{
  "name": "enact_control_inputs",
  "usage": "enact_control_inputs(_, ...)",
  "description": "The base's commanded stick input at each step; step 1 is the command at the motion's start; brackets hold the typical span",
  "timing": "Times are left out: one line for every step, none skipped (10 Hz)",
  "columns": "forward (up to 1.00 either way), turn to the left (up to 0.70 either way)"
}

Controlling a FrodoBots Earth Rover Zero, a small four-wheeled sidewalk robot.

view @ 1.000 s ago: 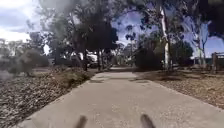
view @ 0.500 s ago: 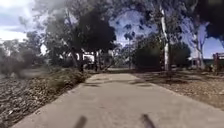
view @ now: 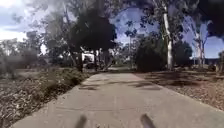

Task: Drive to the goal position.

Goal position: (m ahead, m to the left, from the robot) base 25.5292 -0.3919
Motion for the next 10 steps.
enact_control_inputs(1.0,0.0)
enact_control_inputs(1.0,0.0)
enact_control_inputs(1.0,0.0)
enact_control_inputs(1.0,0.0)
enact_control_inputs(1.0,0.0)
enact_control_inputs(1.0,0.0)
enact_control_inputs(1.0,0.0)
enact_control_inputs(1.0,0.0)
enact_control_inputs(1.0,0.0)
enact_control_inputs(1.0,0.0)
